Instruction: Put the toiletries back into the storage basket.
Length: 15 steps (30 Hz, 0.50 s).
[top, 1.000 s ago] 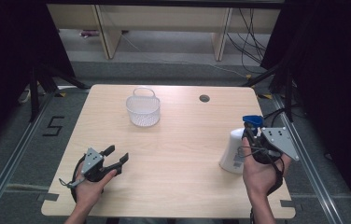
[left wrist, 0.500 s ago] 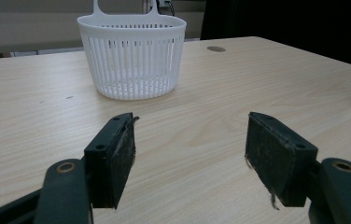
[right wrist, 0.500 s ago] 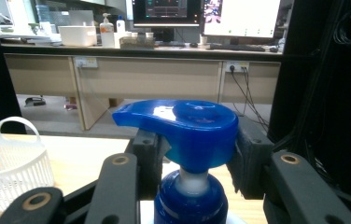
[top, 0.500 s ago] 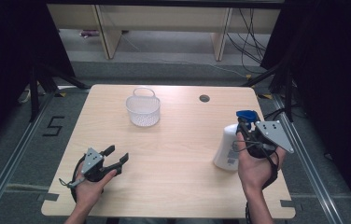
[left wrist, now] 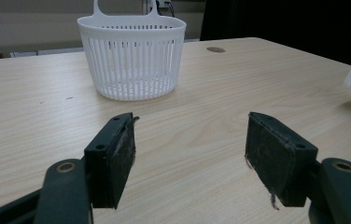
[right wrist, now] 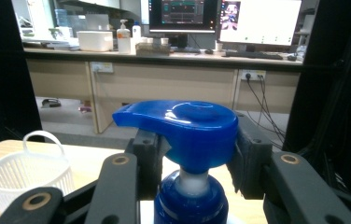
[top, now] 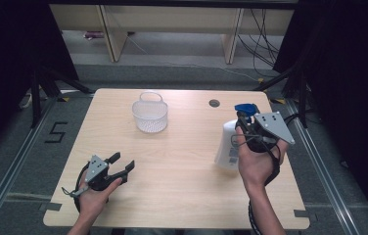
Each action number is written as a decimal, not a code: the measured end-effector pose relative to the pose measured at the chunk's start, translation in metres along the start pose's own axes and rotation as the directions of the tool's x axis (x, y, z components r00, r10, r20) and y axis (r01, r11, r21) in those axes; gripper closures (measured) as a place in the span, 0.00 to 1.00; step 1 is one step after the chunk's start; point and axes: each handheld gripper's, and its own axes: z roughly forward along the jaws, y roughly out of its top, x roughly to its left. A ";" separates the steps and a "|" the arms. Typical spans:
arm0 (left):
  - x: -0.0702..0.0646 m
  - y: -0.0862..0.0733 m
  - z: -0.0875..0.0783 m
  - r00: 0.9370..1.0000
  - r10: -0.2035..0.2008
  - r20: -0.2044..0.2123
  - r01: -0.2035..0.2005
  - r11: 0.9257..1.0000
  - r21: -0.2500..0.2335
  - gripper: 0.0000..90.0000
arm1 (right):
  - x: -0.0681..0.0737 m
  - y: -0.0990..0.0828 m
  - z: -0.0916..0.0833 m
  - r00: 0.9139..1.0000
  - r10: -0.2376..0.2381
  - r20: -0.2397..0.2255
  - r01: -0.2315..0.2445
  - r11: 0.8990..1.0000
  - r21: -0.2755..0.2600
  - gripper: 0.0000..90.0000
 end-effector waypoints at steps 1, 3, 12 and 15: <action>0.000 0.000 0.000 1.000 -0.001 0.001 0.001 1.000 -0.002 0.36 | 0.001 0.001 0.001 1.000 -0.007 -0.002 0.007 1.000 0.001 0.67; 0.000 0.000 0.000 1.000 -0.001 0.000 0.001 1.000 -0.001 0.36 | 0.003 0.002 0.003 1.000 -0.005 -0.007 0.005 1.000 -0.002 0.67; 0.001 -0.001 -0.004 1.000 -0.002 -0.004 0.002 1.000 -0.001 0.36 | 0.021 0.012 0.019 0.999 -0.008 -0.039 0.007 1.000 -0.011 0.67; 0.001 -0.001 -0.005 1.000 -0.004 -0.009 0.004 1.000 -0.001 0.36 | 0.025 0.015 0.023 0.999 0.000 -0.050 0.000 1.000 -0.010 0.67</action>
